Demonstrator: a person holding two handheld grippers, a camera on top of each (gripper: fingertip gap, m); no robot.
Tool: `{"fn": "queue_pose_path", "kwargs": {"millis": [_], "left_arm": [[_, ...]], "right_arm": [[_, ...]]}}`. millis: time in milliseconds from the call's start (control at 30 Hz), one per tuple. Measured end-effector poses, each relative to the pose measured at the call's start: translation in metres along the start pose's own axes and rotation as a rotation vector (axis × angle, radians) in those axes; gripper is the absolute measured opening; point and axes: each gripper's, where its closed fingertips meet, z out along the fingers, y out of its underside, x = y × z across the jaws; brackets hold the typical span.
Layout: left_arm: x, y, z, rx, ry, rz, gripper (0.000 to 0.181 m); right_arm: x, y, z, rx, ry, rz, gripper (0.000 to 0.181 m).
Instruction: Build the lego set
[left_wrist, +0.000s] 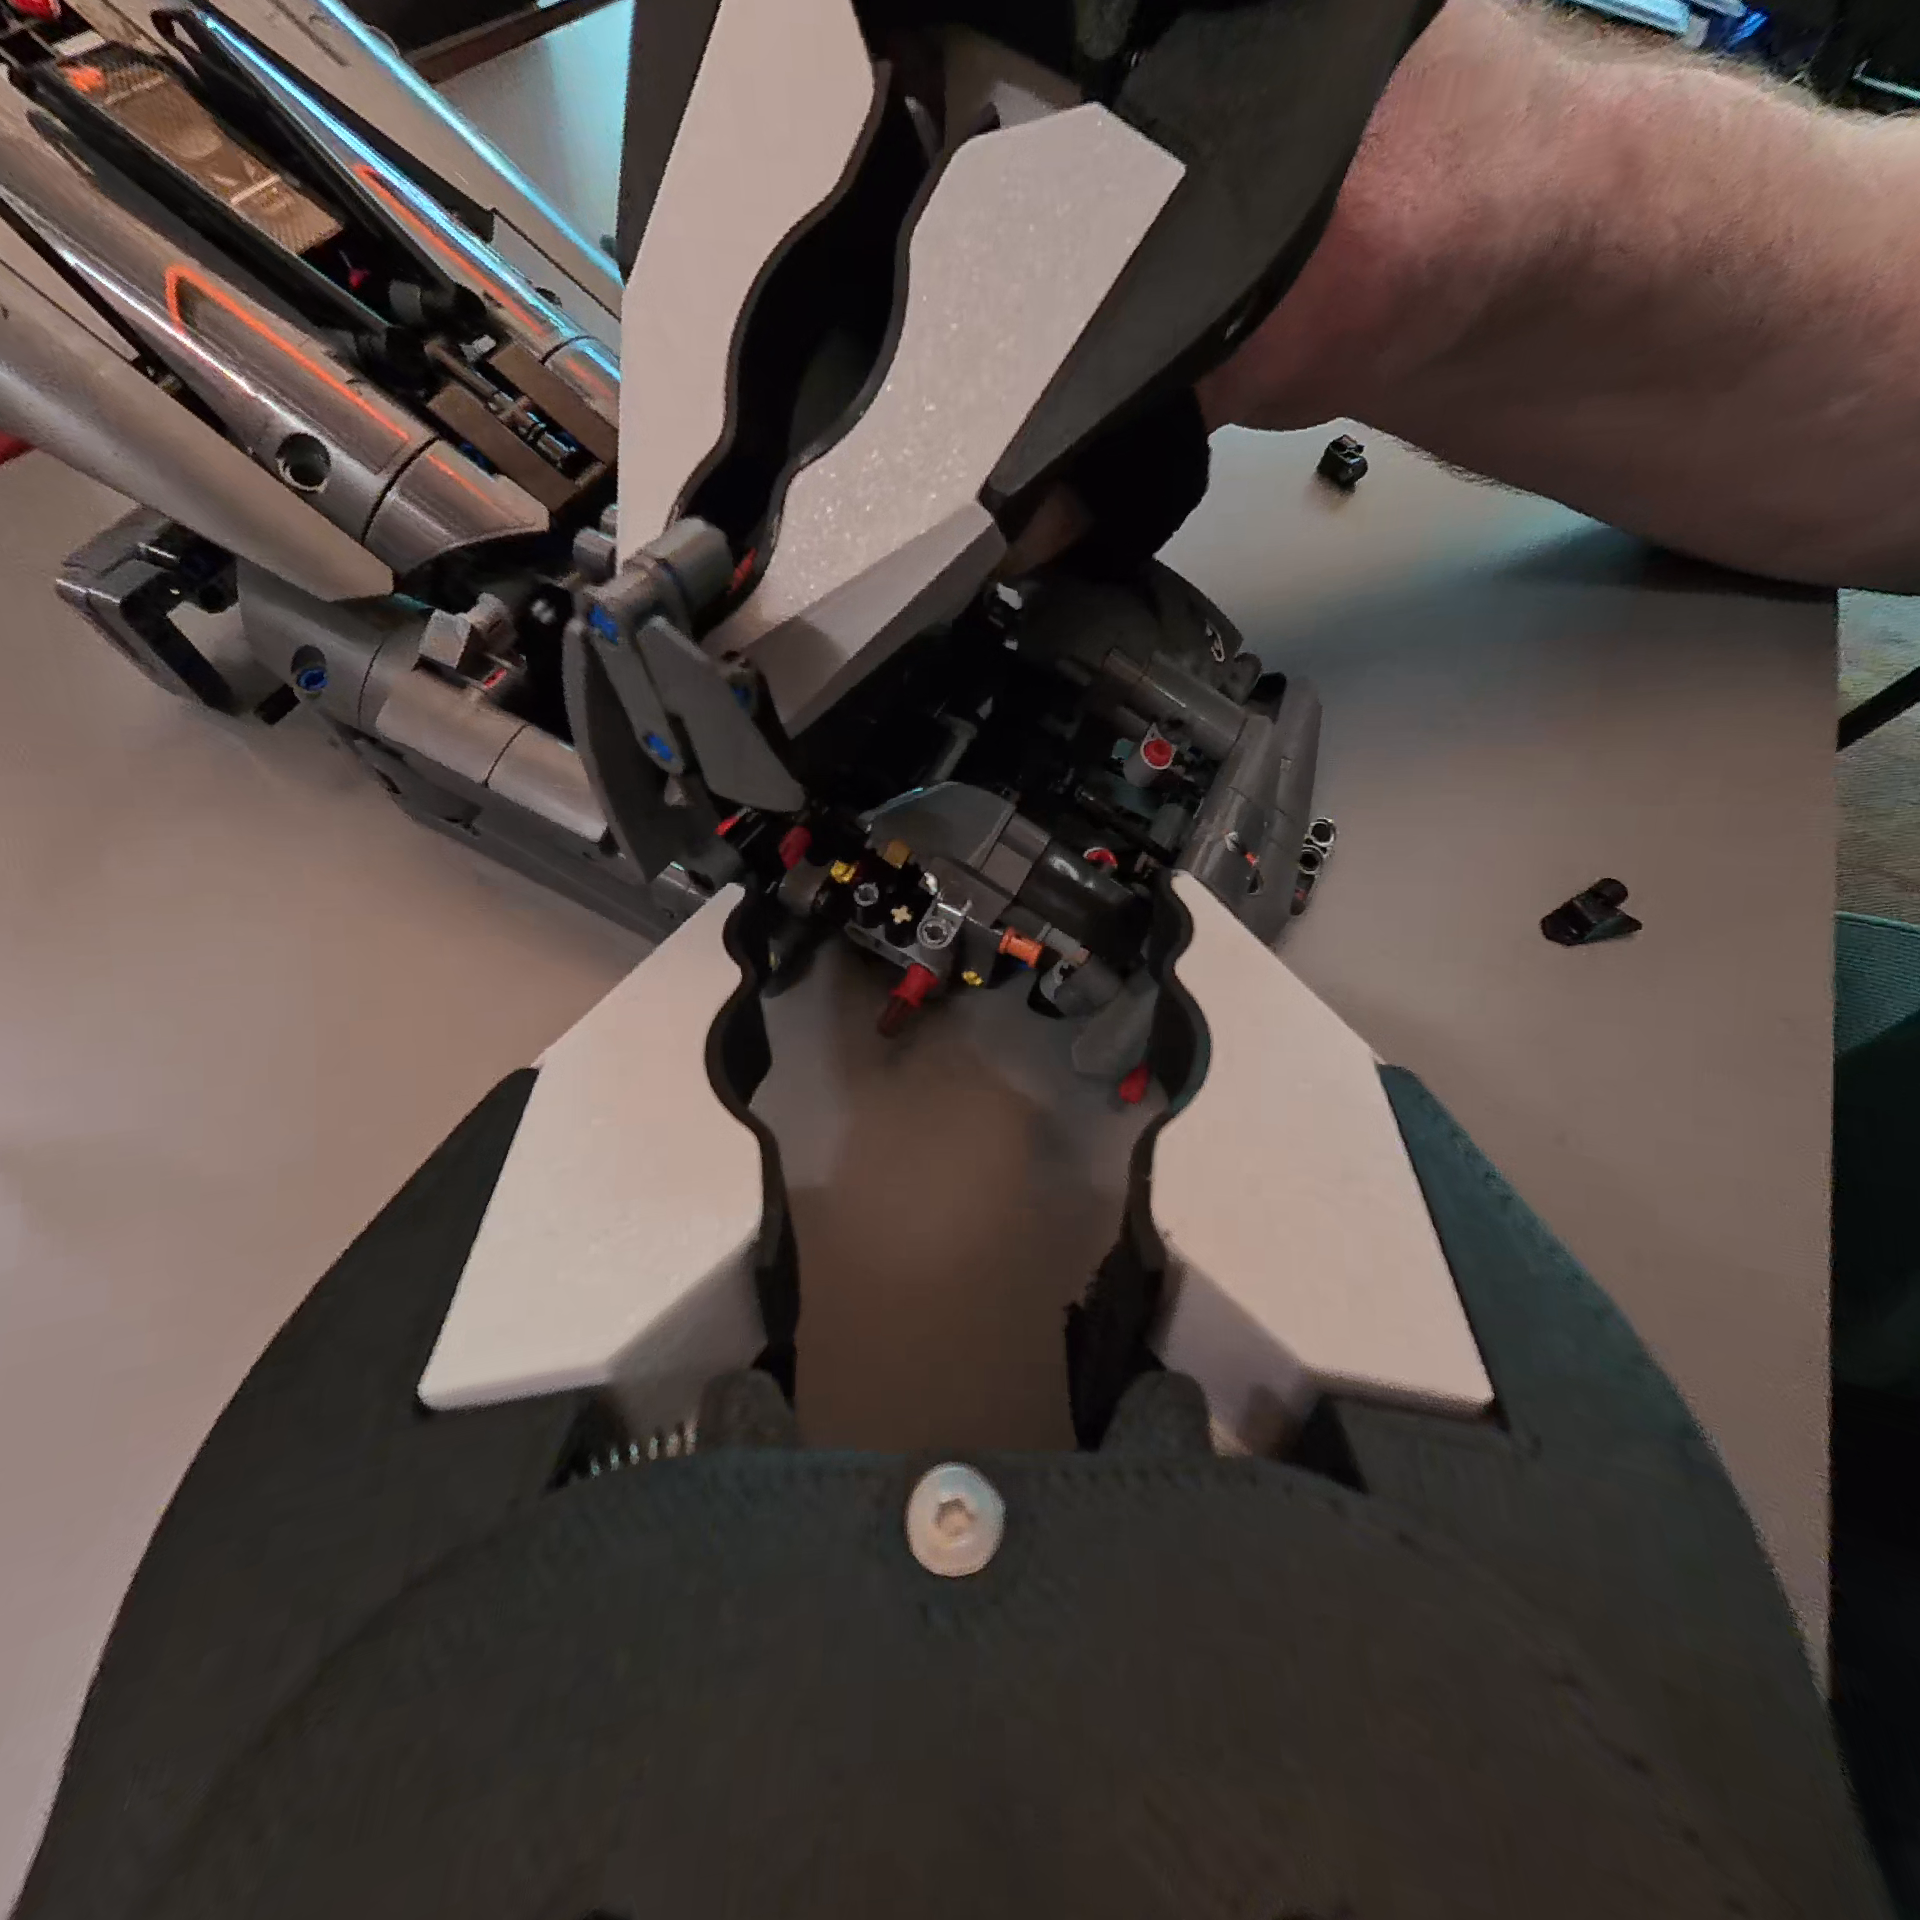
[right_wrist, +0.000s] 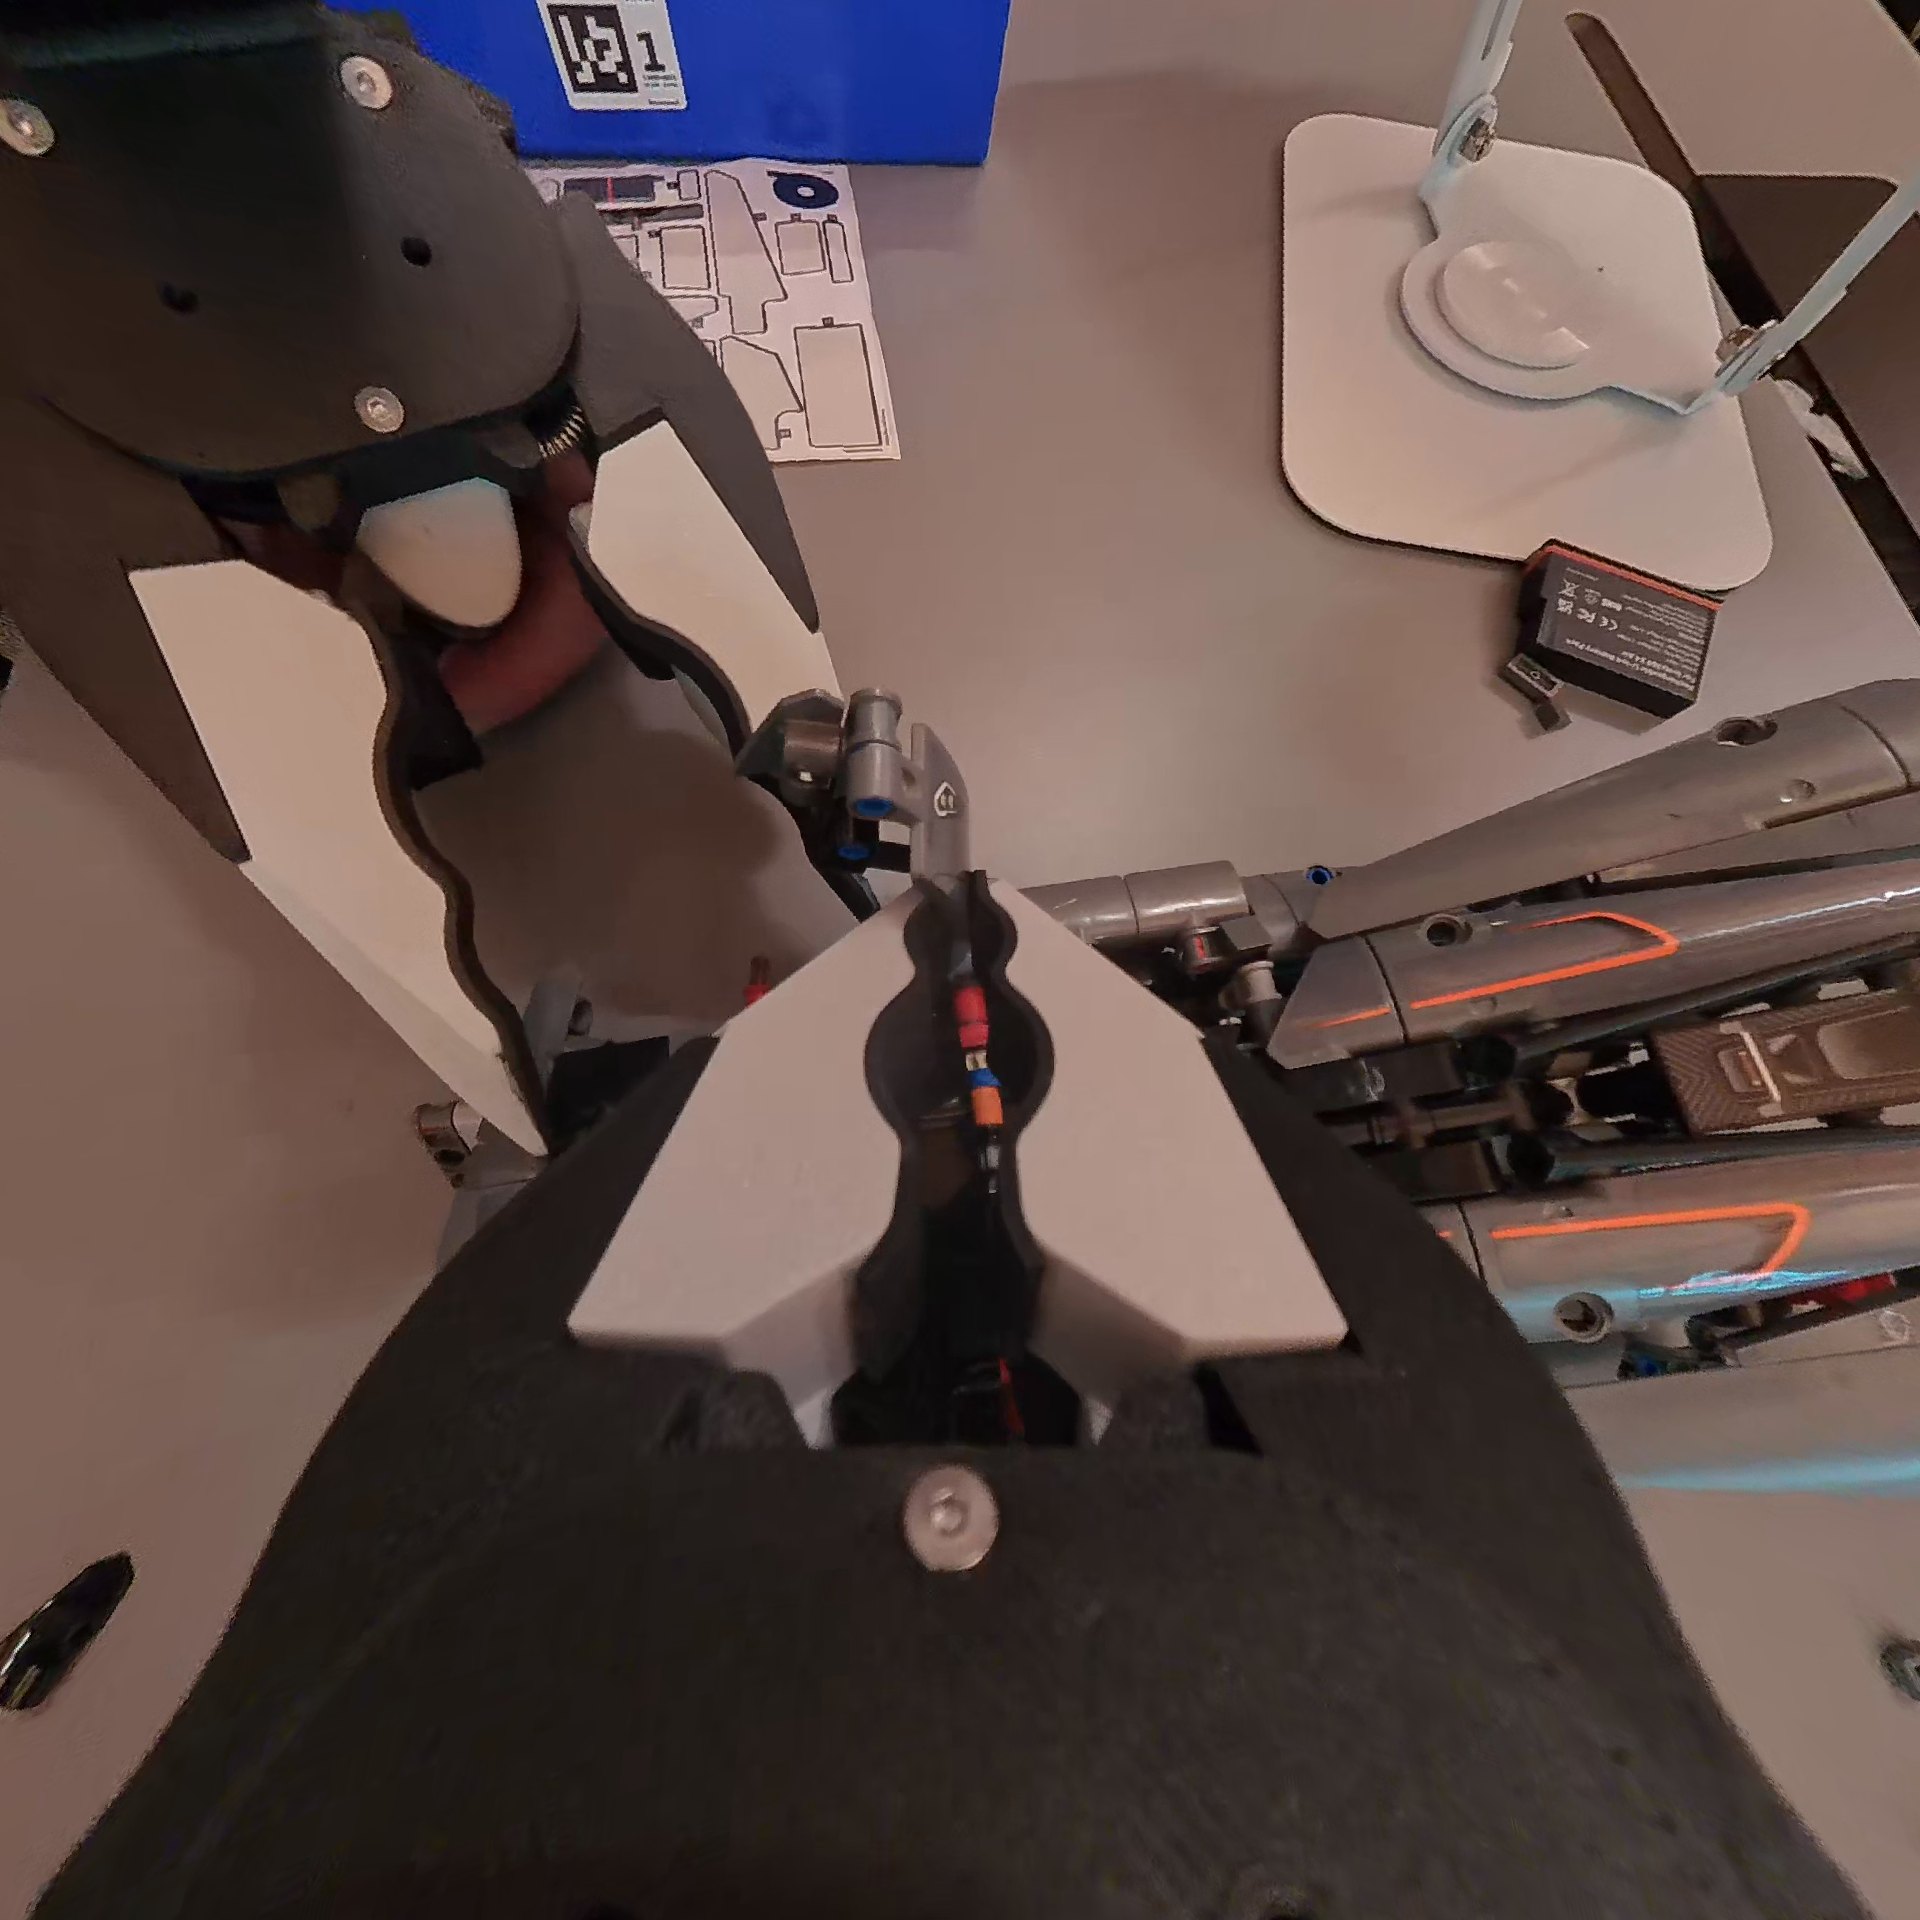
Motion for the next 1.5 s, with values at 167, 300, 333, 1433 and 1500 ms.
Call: {"fn": "queue_pose_path", "kwargs": {"millis": [167,300,333,1433,1500], "left_arm": [[-0.0005,-0.0003,0.0005,0.006,-0.005,0.01,0.071],[-0.0001,0.0004,0.0004,0.003,0.004,0.002,0.07],[-0.0002,0.0002,0.0003,0.004,0.004,0.006,0.07],[0.0054,0.0011,0.0034,-0.006,0.073,-0.012,0.068],[0.0064,0.001,0.0041,-0.008,0.081,-0.012,0.068]], "right_arm": [[0.0013,0.0004,-0.0012,0.009,-0.004,0.018,0.002],[0.0004,0.0015,0.0001,0.014,-0.022,0.032,0.002],[0.0006,0.0017,-0.0003,0.015,-0.023,0.032,0.002],[-0.0025,0.0075,-0.0051,-0.031,-0.05,0.042,0.002],[-0.0025,0.0079,-0.0058,-0.033,-0.054,0.037,0.002]]}}
